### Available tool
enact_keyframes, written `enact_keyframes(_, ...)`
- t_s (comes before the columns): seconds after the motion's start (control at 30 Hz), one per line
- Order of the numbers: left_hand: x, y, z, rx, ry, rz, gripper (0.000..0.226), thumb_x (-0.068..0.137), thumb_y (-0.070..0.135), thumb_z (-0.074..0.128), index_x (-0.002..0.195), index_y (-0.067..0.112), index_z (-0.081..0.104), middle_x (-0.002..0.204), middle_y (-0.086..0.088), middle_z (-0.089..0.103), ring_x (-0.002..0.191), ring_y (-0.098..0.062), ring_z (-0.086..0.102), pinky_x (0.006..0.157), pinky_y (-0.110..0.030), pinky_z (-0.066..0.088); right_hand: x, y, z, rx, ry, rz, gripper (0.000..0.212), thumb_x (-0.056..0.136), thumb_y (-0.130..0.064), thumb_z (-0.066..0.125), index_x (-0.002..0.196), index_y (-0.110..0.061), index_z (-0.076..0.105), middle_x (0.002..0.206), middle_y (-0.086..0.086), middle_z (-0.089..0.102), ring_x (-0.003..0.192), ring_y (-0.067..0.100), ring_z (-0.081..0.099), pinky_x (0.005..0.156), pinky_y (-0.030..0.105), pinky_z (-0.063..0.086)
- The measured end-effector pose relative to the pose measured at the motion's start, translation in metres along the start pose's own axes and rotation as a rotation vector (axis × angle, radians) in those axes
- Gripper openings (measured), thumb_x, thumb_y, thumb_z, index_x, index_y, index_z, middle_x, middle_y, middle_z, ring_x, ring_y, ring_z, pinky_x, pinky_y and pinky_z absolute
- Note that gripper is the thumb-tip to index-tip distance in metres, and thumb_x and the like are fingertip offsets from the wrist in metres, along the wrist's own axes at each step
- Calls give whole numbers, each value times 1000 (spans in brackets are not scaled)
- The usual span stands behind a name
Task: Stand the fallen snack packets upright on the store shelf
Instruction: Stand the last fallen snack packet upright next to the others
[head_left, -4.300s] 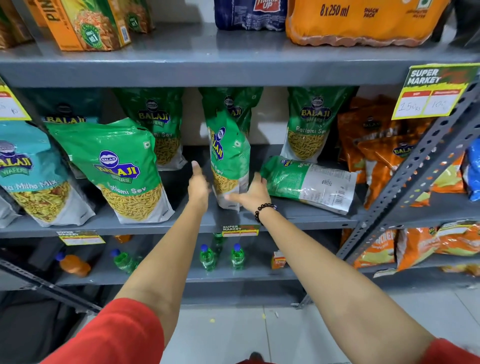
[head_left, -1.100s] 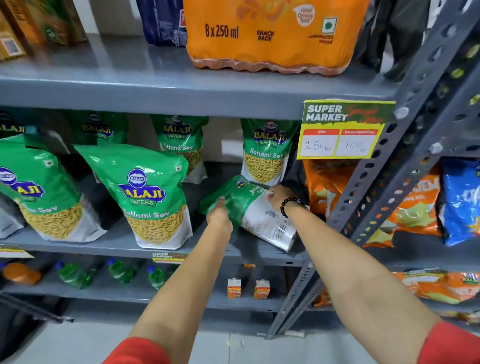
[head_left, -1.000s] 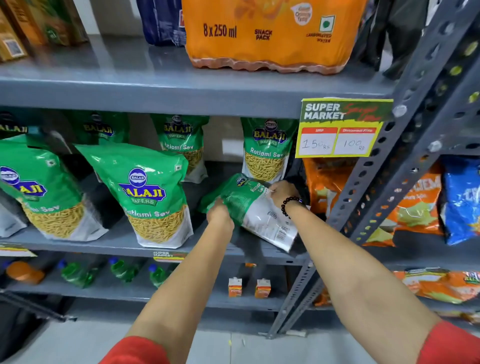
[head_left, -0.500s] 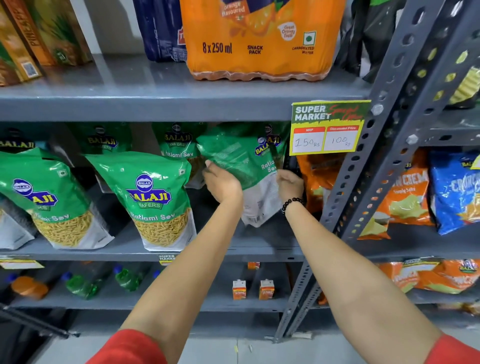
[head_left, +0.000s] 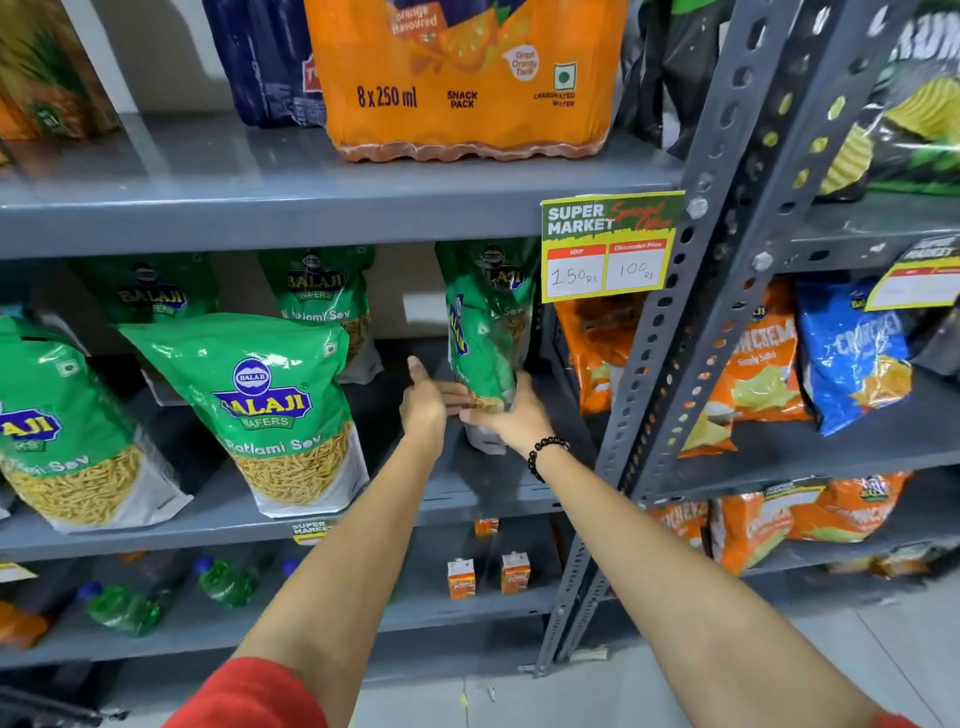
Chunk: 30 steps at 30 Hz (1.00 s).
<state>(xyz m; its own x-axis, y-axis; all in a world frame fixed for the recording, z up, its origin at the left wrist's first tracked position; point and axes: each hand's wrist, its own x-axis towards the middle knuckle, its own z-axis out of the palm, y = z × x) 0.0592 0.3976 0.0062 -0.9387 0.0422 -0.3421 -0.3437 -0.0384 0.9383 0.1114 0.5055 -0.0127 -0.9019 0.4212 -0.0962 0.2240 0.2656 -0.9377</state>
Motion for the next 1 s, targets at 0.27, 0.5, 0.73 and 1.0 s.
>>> enact_keyframes(0.27, 13, -2, 6, 105, 179, 53, 68, 96, 53, 21, 116, 4, 64, 122, -17, 64, 113, -34, 57, 103, -44, 41, 10, -2, -18, -61, 149, -48, 78, 66, -28, 83, 129, -3, 45, 127, 15, 54, 116, 30, 54, 85, 25, 41)
enact_keyframes(0.5, 29, 19, 3, 33, 44, 73, 56, 98, 45, 29, 136, 8, 45, 143, -15, 47, 130, -32, 44, 111, -42, 35, 18, -2, -36, 146, 161, -11, 37, 86, -1, 60, 121, 7, 50, 128, 25, 56, 121, 34, 51, 89, 32, 42)
enact_keyframes(0.73, 24, 20, 12, 46, -162, 62, 38, 98, 48, 26, 114, 27, 53, 114, -4, 59, 86, -12, 60, 65, -26, 46, 33, -8, -34, 115, 504, 257, 30, 92, -15, 52, 120, -5, 49, 121, 19, 62, 108, 31, 60, 82, 31, 46)
enact_keyframes(1.0, 26, 6, 7, 59, -81, 125, 54, 76, 5, 55, 129, 8, 48, 129, -13, 56, 115, -29, 53, 85, -28, 40, 27, 3, -29, 228, 271, 46, 42, 81, -4, 61, 122, -8, 53, 124, 11, 61, 114, 27, 56, 87, 26, 41)
